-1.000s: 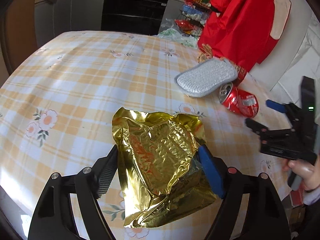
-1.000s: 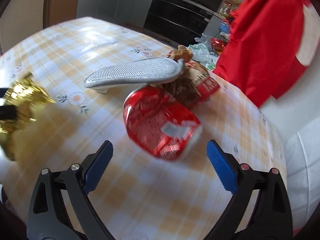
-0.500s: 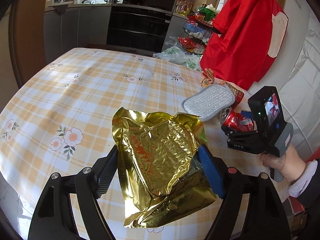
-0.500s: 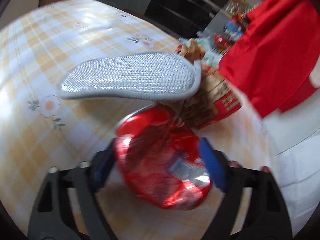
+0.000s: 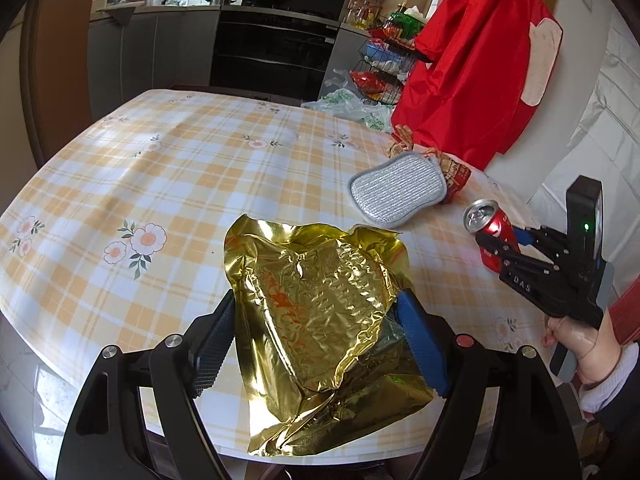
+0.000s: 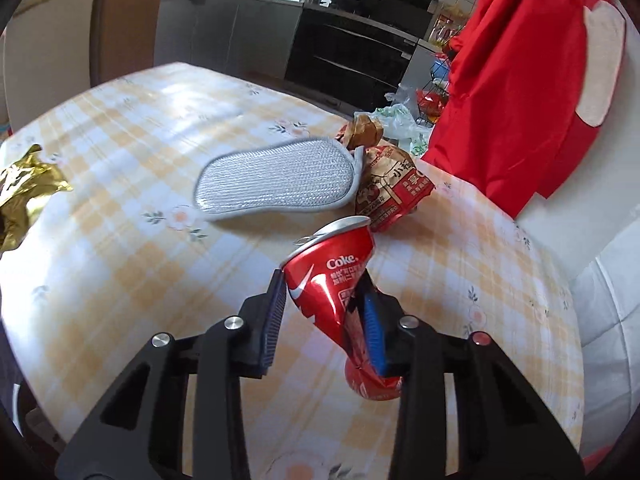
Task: Collect trash
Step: 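Grasp the red crushed Coke can with the right tool while the left tool lifts the foil, then carry foil and can over the bin and open both tools to drop them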
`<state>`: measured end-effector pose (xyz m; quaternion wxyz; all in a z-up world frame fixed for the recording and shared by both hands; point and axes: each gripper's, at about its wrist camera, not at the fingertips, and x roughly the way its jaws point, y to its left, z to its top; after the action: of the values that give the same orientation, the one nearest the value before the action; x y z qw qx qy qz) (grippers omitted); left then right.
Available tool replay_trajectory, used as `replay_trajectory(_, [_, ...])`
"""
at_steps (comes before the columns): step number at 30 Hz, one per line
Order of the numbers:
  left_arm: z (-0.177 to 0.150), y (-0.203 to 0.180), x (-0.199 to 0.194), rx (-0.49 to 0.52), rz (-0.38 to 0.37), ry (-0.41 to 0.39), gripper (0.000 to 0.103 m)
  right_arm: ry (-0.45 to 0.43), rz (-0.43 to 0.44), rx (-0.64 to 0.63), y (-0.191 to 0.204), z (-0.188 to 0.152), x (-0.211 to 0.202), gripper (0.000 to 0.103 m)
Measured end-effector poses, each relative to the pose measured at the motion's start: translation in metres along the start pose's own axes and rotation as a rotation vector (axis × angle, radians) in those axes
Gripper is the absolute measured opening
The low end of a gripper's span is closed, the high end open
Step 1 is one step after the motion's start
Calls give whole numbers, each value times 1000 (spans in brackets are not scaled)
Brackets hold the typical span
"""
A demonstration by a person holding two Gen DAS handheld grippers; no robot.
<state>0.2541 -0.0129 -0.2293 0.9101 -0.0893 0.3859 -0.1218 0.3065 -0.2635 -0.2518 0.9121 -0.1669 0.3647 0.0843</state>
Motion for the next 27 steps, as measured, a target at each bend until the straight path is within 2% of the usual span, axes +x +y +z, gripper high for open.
replay_trajectory(18, [-13, -13, -85, 25, -21, -99, 77, -141, 62, 18, 29, -11, -122, 38])
replay_trajectory(27, [-32, -17, -133, 37, -47, -145, 77, -201, 76, 21, 52, -30, -191, 38])
